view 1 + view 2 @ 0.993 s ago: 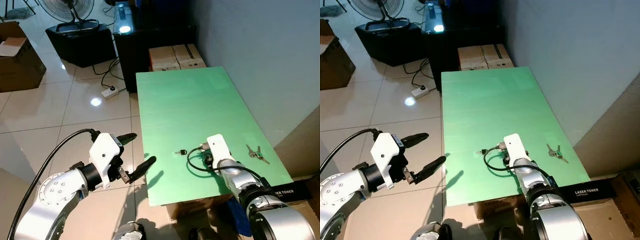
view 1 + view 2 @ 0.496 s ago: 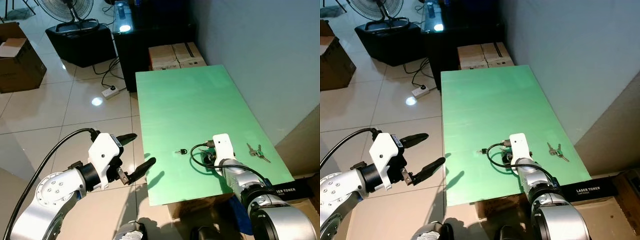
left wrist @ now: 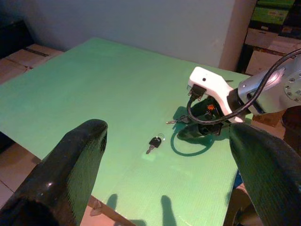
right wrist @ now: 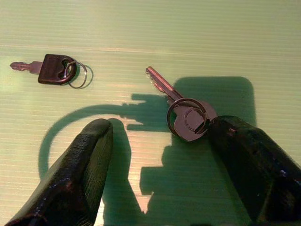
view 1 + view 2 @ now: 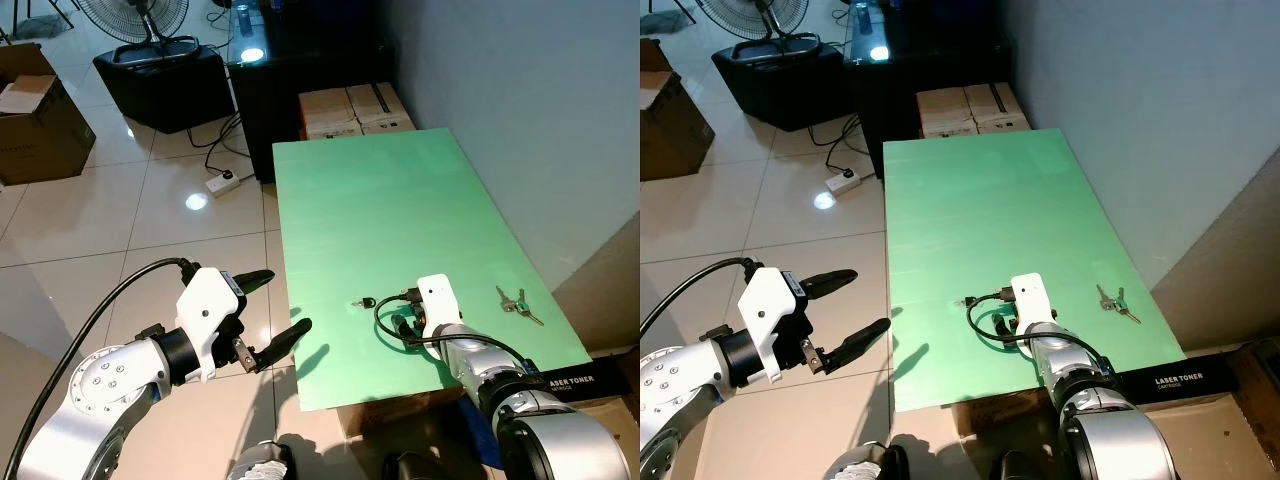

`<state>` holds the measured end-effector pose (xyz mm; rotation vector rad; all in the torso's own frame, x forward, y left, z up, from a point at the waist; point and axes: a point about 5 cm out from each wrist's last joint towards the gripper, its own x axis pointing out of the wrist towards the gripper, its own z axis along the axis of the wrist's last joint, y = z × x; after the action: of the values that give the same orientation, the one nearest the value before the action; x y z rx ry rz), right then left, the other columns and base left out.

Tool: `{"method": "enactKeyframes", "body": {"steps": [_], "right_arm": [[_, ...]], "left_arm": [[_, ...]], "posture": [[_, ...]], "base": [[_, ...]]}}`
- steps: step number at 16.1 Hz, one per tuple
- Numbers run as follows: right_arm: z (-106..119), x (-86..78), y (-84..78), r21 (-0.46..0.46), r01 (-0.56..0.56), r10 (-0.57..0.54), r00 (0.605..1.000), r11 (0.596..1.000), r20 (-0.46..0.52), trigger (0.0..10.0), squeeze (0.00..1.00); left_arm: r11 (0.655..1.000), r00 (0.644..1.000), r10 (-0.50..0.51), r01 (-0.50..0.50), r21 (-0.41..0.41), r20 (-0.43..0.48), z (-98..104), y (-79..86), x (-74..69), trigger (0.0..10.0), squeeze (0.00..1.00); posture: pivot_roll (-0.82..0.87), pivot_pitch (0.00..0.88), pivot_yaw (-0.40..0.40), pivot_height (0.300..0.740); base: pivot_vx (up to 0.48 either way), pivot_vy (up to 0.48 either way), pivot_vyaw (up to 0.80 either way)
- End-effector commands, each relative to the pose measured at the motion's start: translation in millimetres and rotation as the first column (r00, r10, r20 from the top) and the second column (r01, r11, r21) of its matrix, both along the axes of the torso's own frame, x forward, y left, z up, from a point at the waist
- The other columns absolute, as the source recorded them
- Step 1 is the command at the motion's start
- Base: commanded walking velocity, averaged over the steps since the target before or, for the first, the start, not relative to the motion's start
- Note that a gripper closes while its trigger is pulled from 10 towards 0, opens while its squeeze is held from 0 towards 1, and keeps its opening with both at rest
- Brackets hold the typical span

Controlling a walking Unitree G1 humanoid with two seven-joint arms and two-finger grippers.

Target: Hang keys on a hook

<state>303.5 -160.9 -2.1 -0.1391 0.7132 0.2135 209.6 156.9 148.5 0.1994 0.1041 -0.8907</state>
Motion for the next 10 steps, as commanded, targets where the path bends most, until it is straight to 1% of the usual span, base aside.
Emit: {"method": "enactKeyframes", "body": {"steps": [1,2,3,4,10], "right_arm": [[-4.4,-4.3,0.0,0.005,0.0,0.0,1.0,1.0,-0.028,10.0,0.0],[-5.0,-4.8,-1.3,0.004,0.005,-0.005,0.999,1.0,-0.033,2.4,0.0],[-5.0,-4.8,-1.3,0.004,0.005,-0.005,0.999,1.0,-0.033,2.4,0.0],[-3.8,-3.8,-2.6,0.01,0.013,-0.013,0.999,1.0,-0.031,0.0,0.0],[-3.6,-3.3,0.9,0.023,0.009,-0.008,1.0,1.0,-0.029,0.0,0.0]], "left_arm": [[1.0,1.0,-0.007,0.007,0.009,0.009,4.2,1.9,-2.2,10.0,0.0],[1.0,1.0,-0.01,0.01,0.011,0.007,4.2,1.8,-2.2,10.0,0.0],[1.0,1.0,-0.01,0.01,0.011,0.007,4.2,1.8,-2.2,10.0,0.0],[1.0,1.0,-0.012,0.012,0.013,0.007,5.2,-0.1,-1.5,10.0,0.0],[1.0,1.0,-0.014,0.014,0.017,0.01,7.2,2.7,0.9,10.0,0.0]], "posture": [[0.17,0.125,0.084,0.74],[0.17,0.125,0.084,0.74],[0.17,0.125,0.084,0.74],[0.17,0.137,0.095,0.74],[0.17,0.134,0.099,0.74]], "base": [[0.0,0.0,0.0],[0.0,0.0,0.0],[0.0,0.0,0.0],[0.0,0.0,0.0],[0.0,0.0,0.0]]}}
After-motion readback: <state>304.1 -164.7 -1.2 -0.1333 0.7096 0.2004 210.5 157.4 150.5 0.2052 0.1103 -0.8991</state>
